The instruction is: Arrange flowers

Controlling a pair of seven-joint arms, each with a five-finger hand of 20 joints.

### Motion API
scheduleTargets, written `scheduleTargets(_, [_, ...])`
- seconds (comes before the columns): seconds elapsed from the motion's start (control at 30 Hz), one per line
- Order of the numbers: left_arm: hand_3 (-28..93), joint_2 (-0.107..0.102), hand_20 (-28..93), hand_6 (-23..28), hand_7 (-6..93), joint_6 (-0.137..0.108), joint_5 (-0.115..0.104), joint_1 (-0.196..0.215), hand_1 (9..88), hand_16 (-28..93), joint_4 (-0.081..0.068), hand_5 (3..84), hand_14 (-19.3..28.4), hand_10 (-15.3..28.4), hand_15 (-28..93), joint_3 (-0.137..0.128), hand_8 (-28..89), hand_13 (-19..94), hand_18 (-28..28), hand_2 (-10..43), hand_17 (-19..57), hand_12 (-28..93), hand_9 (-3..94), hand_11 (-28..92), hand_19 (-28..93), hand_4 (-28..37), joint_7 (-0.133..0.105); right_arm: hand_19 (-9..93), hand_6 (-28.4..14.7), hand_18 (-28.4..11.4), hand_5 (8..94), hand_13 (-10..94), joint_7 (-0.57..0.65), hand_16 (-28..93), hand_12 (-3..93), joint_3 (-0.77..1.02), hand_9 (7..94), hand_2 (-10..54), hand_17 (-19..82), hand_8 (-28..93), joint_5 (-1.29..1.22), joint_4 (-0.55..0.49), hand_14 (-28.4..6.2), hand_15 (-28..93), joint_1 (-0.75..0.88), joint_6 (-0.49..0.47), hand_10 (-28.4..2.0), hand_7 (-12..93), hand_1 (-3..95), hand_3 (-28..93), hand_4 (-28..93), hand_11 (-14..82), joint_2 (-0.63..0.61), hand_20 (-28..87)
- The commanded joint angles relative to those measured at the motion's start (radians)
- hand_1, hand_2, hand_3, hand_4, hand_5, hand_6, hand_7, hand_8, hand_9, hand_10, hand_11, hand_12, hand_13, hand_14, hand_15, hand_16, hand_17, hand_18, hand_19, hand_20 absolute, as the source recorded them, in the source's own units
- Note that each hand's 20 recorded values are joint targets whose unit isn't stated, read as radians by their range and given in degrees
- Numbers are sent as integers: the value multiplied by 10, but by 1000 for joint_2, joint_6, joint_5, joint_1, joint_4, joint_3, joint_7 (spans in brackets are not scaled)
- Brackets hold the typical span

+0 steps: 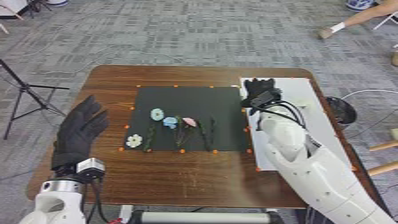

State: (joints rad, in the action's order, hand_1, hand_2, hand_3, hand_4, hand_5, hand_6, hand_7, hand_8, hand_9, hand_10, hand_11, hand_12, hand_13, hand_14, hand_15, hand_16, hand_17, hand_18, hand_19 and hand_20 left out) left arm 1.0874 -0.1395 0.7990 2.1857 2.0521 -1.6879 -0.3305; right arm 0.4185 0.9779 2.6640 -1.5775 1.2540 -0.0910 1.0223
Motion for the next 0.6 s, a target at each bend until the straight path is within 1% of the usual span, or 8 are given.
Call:
scheduleTargets(0.03, [683, 14, 62, 17, 201, 0, -2, 28, 244, 45, 15, 277, 147, 116, 201, -13, -105, 225, 215, -11, -114, 165, 266, 154, 451, -278, -5, 871, -74, -209, 332, 469, 57, 272, 247, 119, 358, -95, 249, -143, 53, 76, -126, 763, 17, -49, -155, 328, 296, 862, -283, 323, -169, 552])
scheduleTargets(0.1, [683, 13, 63, 17, 202, 0, -2, 28, 244, 45, 15, 277, 147, 116, 201, -11, -106, 225, 215, -11, -114, 165, 265, 154, 452, -278, -6, 868, -79, -210, 314, 452, 65, 263, 245, 139, 338, -95, 244, -136, 49, 68, -125, 761, 37, -60, -158, 313, 294, 864, -283, 313, -186, 550])
scheduleTargets(0.23, [683, 14, 62, 18, 202, 0, -4, 31, 244, 45, 15, 278, 147, 116, 201, -13, -106, 225, 215, -11, -114, 166, 266, 154, 451, -278, -7, 866, -79, -210, 313, 444, 67, 251, 246, 162, 334, -95, 239, -125, 55, 56, -127, 764, 69, -83, -159, 307, 294, 865, -283, 310, -207, 550])
scheduleTargets(0.33, [683, 13, 63, 17, 202, -2, -3, 29, 244, 45, 15, 278, 147, 117, 201, -12, -106, 225, 215, -11, -114, 166, 266, 155, 452, -278, -8, 863, -72, -211, 327, 451, 63, 246, 245, 172, 358, -95, 237, -126, 52, 49, -125, 766, 83, -104, -153, 315, 300, 863, -283, 311, -208, 551])
scheduleTargets(0.4, [684, 14, 62, 18, 202, -11, 0, 28, 244, 45, 16, 279, 147, 117, 202, -10, -106, 226, 215, -12, -113, 165, 267, 155, 451, -278, -6, 862, -67, -211, 342, 455, 54, 245, 244, 171, 372, -95, 236, -128, 46, 42, -123, 765, 87, -119, -149, 322, 305, 862, -283, 314, -209, 552])
scheduleTargets(0.43, [683, 16, 62, 18, 201, -8, 1, 30, 244, 45, 17, 279, 147, 116, 202, -13, -106, 226, 215, -11, -114, 165, 266, 155, 451, -278, -5, 861, -65, -211, 349, 457, 47, 244, 244, 171, 380, -95, 236, -129, 56, 42, -122, 765, 89, -119, -147, 325, 309, 863, -283, 317, -204, 552])
scheduleTargets(0.47, [683, 14, 62, 18, 202, -8, -4, 28, 245, 45, 16, 279, 147, 116, 202, -11, -107, 226, 215, -12, -113, 165, 267, 155, 451, -277, -7, 860, -63, -211, 352, 459, 42, 243, 244, 170, 383, -95, 235, -132, 59, 42, -120, 763, 89, -117, -146, 327, 313, 863, -283, 317, -203, 552])
scheduleTargets(0.6, [683, 14, 63, 18, 203, -12, -3, 25, 244, 45, 15, 278, 147, 116, 202, -8, -106, 226, 214, -11, -114, 165, 266, 156, 451, -276, -7, 857, -57, -210, 365, 467, 21, 242, 244, 164, 398, -95, 234, -140, 53, 41, -114, 760, 91, -121, -139, 336, 319, 863, -283, 324, -197, 554])
